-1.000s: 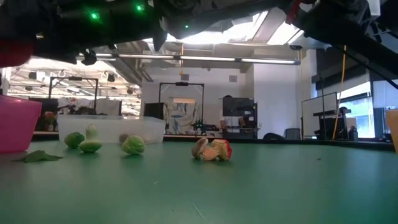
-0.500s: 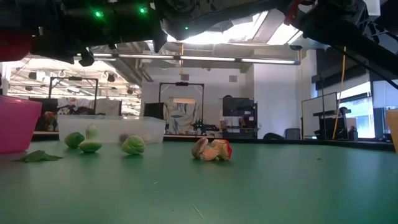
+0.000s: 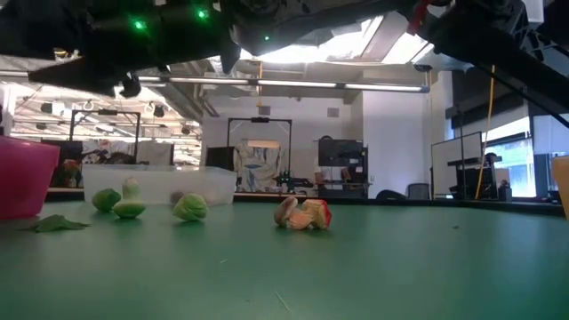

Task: Sort produce into baskets
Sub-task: Put the green mushroom into the transparent bin

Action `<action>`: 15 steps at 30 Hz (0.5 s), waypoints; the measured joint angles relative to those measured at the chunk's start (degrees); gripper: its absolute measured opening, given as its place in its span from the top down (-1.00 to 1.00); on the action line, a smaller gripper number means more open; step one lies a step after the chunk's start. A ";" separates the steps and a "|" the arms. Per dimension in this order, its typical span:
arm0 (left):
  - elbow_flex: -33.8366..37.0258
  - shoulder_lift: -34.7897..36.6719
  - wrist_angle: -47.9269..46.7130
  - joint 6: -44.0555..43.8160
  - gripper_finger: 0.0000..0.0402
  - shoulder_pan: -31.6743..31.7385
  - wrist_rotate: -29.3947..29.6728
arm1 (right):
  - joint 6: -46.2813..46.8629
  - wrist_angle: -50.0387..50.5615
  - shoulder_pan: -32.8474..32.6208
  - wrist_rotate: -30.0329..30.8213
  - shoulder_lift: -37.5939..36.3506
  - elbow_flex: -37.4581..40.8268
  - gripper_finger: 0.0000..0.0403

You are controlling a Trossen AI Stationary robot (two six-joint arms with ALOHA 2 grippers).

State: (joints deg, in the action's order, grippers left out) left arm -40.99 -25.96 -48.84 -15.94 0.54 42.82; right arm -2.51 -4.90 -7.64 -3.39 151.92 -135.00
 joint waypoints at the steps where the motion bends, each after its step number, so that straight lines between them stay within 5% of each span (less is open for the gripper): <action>1: 0.00 -0.01 0.00 0.00 -0.05 -0.01 -0.02 | 0.59 1.44 0.00 -0.27 -0.24 0.00 -0.96; 15: 0.00 -0.02 -0.27 -0.69 -0.05 0.00 -0.04 | -4.27 32.91 1.73 9.10 -10.04 0.47 -0.96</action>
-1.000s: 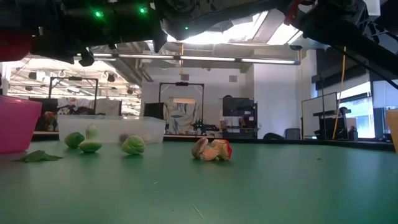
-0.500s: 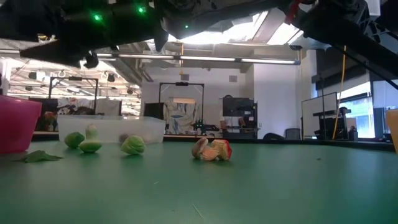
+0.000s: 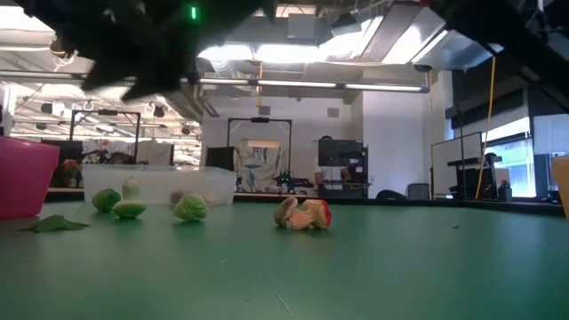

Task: Sort produce into baskets
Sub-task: Put the green mushroom into the transparent bin

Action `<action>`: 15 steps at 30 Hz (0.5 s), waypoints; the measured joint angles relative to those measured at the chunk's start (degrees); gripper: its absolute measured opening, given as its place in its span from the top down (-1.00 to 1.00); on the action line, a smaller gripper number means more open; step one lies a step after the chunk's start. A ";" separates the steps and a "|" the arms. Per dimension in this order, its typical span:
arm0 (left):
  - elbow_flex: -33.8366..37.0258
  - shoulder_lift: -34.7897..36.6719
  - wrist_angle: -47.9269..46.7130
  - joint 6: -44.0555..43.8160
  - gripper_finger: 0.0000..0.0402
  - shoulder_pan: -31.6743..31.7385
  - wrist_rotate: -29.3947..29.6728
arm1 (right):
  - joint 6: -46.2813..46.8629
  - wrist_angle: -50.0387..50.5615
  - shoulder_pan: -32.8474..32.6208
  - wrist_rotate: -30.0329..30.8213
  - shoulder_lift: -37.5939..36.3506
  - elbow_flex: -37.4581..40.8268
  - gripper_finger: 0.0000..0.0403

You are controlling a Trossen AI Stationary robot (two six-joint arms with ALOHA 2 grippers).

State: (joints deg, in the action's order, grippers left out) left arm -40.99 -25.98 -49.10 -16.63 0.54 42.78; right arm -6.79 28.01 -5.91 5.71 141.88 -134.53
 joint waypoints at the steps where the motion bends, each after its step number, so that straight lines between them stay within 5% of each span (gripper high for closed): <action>1: 0.00 0.00 0.00 -0.01 -0.05 -0.01 0.00 | 0.62 -0.68 0.54 -0.64 0.54 0.50 -0.96; 15: 0.00 0.02 -0.19 -0.87 -0.05 -0.02 -0.02 | 2.43 -8.93 2.69 -1.62 7.90 1.17 -0.96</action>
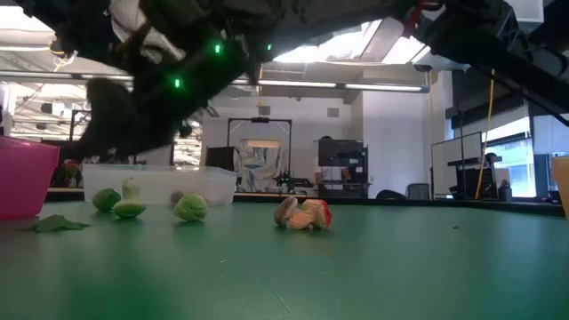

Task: Sort produce into baskets
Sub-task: Put the green mushroom into the transparent bin

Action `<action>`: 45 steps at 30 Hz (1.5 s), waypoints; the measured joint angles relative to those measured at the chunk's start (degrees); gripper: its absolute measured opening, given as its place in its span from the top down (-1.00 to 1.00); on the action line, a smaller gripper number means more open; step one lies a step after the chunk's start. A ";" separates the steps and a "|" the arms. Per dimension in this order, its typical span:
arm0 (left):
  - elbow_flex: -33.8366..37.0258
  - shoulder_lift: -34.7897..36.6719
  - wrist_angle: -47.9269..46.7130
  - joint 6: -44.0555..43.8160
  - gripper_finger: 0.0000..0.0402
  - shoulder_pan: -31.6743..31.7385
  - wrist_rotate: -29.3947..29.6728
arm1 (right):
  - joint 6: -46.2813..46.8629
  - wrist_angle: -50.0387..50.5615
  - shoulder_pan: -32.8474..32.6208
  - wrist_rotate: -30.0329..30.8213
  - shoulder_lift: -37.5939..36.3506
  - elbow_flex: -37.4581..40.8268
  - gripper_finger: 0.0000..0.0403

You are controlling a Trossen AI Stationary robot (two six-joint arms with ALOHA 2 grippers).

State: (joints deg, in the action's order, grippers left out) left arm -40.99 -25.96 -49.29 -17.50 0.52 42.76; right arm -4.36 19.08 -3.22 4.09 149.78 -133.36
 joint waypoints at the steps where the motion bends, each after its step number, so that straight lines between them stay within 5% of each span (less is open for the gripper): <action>1: 0.00 0.00 -0.11 -0.03 -0.05 0.00 0.00 | 0.00 0.12 0.08 0.11 0.37 0.08 -0.96; 45: 0.11 -0.01 -1.14 -2.08 -0.05 -0.01 0.00 | 7.51 -0.14 1.40 -0.15 2.31 0.07 -0.96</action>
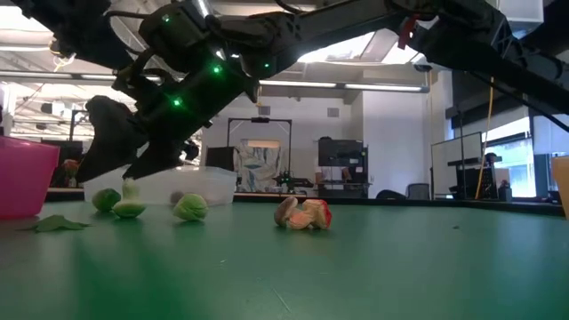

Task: Sort produce into baskets
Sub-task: Put the green mushroom into the transparent bin

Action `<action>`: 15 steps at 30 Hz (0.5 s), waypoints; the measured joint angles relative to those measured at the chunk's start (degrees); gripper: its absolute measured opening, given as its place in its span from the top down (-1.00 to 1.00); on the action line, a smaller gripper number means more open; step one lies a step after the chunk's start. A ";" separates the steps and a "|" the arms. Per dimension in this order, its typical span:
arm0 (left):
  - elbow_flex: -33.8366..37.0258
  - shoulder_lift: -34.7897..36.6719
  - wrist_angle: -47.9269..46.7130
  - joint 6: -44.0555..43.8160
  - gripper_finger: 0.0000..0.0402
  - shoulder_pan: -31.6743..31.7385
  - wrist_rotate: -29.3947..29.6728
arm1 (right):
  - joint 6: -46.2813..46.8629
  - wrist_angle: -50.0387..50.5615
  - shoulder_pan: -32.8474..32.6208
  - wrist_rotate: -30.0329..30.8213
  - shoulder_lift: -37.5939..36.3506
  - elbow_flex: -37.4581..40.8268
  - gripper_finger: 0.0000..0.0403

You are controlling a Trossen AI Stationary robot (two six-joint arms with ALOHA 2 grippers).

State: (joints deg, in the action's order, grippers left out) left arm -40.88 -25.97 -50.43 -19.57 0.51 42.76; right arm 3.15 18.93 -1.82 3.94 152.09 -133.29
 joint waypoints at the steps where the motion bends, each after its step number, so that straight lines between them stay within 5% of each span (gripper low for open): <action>1: 0.00 0.01 0.00 0.00 -0.05 0.02 0.00 | -0.01 -0.05 0.09 0.50 0.00 0.00 -0.96; 15: 0.00 -0.01 0.00 0.01 -0.05 0.02 0.02 | 1.78 -2.31 0.26 -0.02 3.45 0.00 -0.94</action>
State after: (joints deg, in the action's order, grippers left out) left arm -40.88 -25.98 -50.43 -19.56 0.54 42.78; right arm 4.93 16.63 -1.56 3.92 155.54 -133.29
